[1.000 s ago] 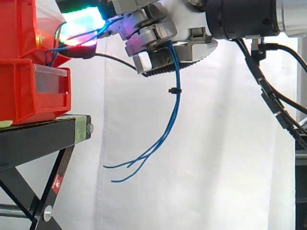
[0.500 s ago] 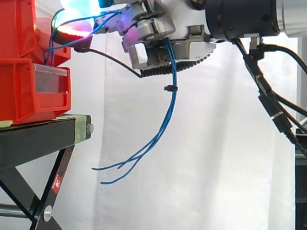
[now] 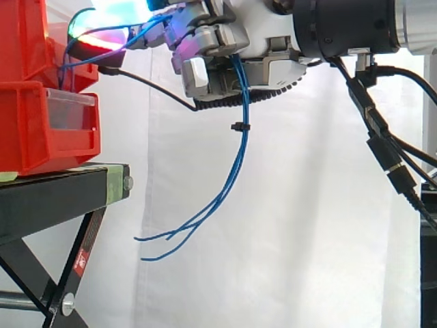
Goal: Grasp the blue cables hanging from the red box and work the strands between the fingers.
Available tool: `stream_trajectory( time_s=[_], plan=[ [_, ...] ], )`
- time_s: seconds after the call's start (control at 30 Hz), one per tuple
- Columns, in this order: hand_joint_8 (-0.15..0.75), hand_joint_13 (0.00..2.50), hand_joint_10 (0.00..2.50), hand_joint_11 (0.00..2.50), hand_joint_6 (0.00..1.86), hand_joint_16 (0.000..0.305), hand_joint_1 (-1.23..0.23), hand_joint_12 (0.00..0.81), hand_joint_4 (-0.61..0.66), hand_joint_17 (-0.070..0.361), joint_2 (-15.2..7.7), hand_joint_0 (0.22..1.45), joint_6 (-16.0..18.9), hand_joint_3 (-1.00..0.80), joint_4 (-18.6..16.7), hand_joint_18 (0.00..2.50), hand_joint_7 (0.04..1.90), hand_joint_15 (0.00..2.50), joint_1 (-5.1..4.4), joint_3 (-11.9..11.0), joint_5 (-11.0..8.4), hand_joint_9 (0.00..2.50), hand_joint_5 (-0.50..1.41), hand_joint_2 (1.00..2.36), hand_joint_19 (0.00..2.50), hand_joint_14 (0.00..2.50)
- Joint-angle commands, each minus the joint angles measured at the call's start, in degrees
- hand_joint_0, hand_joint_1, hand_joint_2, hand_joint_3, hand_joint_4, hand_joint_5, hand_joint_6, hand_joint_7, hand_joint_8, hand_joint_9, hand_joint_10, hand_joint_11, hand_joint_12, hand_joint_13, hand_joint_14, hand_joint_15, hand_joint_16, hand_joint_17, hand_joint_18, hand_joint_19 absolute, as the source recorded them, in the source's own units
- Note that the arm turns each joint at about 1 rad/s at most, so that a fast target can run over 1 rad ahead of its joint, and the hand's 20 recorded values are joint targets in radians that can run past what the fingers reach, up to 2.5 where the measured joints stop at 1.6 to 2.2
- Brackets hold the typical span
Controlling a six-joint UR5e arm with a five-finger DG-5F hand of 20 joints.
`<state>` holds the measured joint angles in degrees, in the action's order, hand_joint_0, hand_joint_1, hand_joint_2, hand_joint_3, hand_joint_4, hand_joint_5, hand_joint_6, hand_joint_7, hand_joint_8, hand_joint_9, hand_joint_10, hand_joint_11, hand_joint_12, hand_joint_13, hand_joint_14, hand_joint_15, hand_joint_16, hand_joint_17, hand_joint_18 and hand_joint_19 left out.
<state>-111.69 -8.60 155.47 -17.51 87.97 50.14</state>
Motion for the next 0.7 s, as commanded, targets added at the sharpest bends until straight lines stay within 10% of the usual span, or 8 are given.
stream_trajectory(
  time_s=[0.0,0.2,0.47,0.67],
  plan=[
    [0.499,1.86,2.50,2.50,0.01,0.232,-0.77,0.588,0.21,0.174,0.0,0.77,0.1,-0.12,0.0,2.46,1.23,1.56,-0.06,0.0,0.05,1.73,0.46,1.71,0.72,2.50],
    [0.499,1.86,2.50,2.50,0.01,0.232,-0.78,0.588,0.08,0.174,0.0,1.26,0.0,0.12,0.0,2.46,1.40,1.56,-0.06,0.0,0.05,1.73,0.51,1.00,0.72,2.50],
    [0.499,1.86,2.50,2.50,0.01,0.232,-0.75,0.588,0.06,0.174,0.0,1.38,0.5,0.05,0.0,2.46,1.36,1.56,-0.15,0.0,-0.04,1.73,0.53,1.01,0.72,2.50],
    [0.499,1.86,2.50,2.50,0.01,0.232,-0.79,0.588,0.07,0.174,0.0,1.23,1.8,0.10,1.3,2.46,1.34,1.56,-0.15,0.0,0.22,1.73,0.49,1.01,0.72,2.50]
  ],
)
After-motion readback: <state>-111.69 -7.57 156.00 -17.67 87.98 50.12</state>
